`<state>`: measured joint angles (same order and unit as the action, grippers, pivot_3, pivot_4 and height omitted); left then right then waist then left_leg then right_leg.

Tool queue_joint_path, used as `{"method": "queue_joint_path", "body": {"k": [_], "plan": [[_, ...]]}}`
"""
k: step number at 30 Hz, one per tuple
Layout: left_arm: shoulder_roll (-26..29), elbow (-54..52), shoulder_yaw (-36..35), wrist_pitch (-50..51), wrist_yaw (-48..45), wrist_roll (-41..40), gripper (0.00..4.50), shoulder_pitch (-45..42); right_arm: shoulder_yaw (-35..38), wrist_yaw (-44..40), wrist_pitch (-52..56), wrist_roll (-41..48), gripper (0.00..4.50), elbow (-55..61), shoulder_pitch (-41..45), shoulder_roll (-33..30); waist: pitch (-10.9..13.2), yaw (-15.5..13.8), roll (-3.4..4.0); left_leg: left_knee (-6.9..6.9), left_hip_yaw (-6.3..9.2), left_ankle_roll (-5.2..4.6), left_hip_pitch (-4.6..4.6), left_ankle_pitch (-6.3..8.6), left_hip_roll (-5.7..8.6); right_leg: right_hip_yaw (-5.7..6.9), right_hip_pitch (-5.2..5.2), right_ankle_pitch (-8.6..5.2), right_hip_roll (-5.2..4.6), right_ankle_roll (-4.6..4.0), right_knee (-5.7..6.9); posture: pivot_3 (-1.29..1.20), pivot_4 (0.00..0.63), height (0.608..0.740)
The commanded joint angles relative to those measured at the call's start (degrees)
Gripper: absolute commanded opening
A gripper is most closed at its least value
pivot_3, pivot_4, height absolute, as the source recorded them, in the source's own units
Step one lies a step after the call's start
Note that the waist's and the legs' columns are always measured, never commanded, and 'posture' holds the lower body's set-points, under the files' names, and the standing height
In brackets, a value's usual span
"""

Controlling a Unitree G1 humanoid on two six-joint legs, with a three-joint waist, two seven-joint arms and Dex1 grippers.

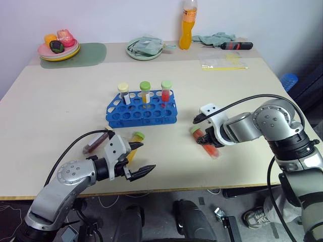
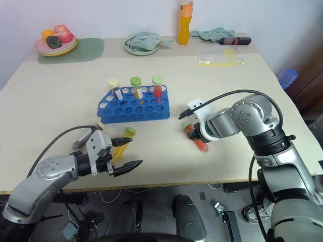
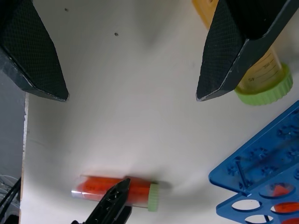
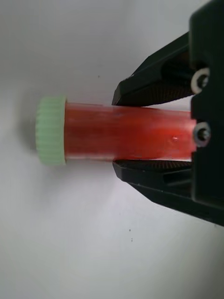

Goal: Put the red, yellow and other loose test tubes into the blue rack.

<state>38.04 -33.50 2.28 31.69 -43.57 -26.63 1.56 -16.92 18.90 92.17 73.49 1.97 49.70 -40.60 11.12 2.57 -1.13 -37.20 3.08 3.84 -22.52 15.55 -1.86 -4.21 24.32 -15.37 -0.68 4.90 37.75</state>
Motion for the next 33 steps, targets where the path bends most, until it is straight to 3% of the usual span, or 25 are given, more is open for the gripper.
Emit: {"method": "queue_joint_path", "body": {"k": [1, 6, 8, 11, 14, 18, 20, 23, 33], "plan": [[0.5, -1.7, -2.4, -1.4, 0.3, -0.1, 4.50, 0.5, 6.7, 1.5, 0.3, 0.5, 1.67, 2.9, 1.1, 1.4, 0.0, 0.0, 0.01, 0.00, 0.00, 0.00, 0.00, 0.00, 0.00, 0.00, 0.01, 0.00, 0.01, 0.00, 0.00, 0.00, 0.150, 0.740], [0.8, -0.8, -4.6, -1.4, 0.2, -0.4, 4.50, 0.9, 14.5, 1.1, 0.1, -3.8, 1.67, 7.5, -1.2, 4.3, 0.0, 0.0, 0.01, 0.02, 0.00, 0.00, -0.02, 0.00, 0.00, 0.00, 0.02, 0.00, 0.00, 0.00, -0.02, 0.00, 0.150, 0.740], [0.7, -0.3, -5.5, -1.6, 0.2, -0.5, 4.50, 0.9, 16.4, -2.5, -6.6, -6.7, 1.67, 12.1, -3.1, 5.0, 0.0, -0.1, 0.00, 0.02, 0.01, 0.00, -0.02, 0.00, 0.00, 0.01, 0.02, 0.00, 0.00, 0.00, -0.02, 0.00, 0.150, 0.740], [-0.2, 1.3, -7.7, -2.0, 1.3, -0.6, 4.50, 0.4, 19.0, -14.6, -21.0, -10.4, 1.67, 20.5, -5.8, 7.0, 0.0, 0.0, 0.04, 0.03, 0.00, 0.00, -0.03, 0.00, 0.00, 0.01, 0.02, 0.00, 0.00, 0.01, -0.04, 0.00, 0.150, 0.740], [-2.2, 3.8, -10.0, -2.1, 3.0, -1.6, 4.50, -0.6, 14.9, -24.7, -35.3, -18.9, 1.67, 25.8, -9.2, 9.6, 0.0, 0.1, 0.04, 0.08, 0.00, -0.02, 0.00, 0.01, -0.05, 0.01, 0.05, 0.00, 0.04, 0.01, -0.03, 0.00, 0.150, 0.740], [-3.7, 6.3, -10.5, -3.2, 4.4, -0.2, 4.50, -1.6, 7.9, -29.1, -53.0, -33.1, 1.67, 20.3, -12.4, 18.4, 0.0, 0.1, -0.01, 0.05, 0.00, -0.01, 0.03, 0.01, -0.06, 0.02, 0.02, 0.00, 0.05, 0.01, -0.01, 0.00, 0.150, 0.740], [-4.9, 6.6, -11.2, -3.8, 6.0, 0.0, 4.50, -2.5, 3.7, -30.6, -67.5, -43.4, 1.67, 11.6, -13.5, 24.3, 0.0, 0.0, -0.01, 0.05, -0.01, -0.01, 0.02, 0.01, -0.05, 0.02, 0.02, 0.00, 0.03, 0.02, 0.00, 0.00, 0.150, 0.740], [-5.5, 6.1, -12.9, -3.4, 6.6, -1.6, 4.50, -3.1, 2.1, -32.5, -80.5, -51.6, 1.67, 0.7, -14.0, 30.3, 0.0, 0.0, 0.00, 0.04, -0.02, 0.00, 0.02, 0.00, -0.05, 0.02, 0.03, 0.01, 0.02, 0.01, 0.03, 0.00, 0.150, 0.740], [-4.2, 2.5, -15.1, -2.1, 7.0, -2.5, 4.50, -0.6, 5.6, -36.7, -95.0, -59.2, 1.67, -13.5, -14.5, 36.4, 0.0, 0.0, 0.02, 0.05, -0.01, 0.01, 0.05, 0.00, -0.03, 0.03, 0.03, 0.01, -0.04, 0.01, 0.12, 0.00, 0.150, 0.740]]}}
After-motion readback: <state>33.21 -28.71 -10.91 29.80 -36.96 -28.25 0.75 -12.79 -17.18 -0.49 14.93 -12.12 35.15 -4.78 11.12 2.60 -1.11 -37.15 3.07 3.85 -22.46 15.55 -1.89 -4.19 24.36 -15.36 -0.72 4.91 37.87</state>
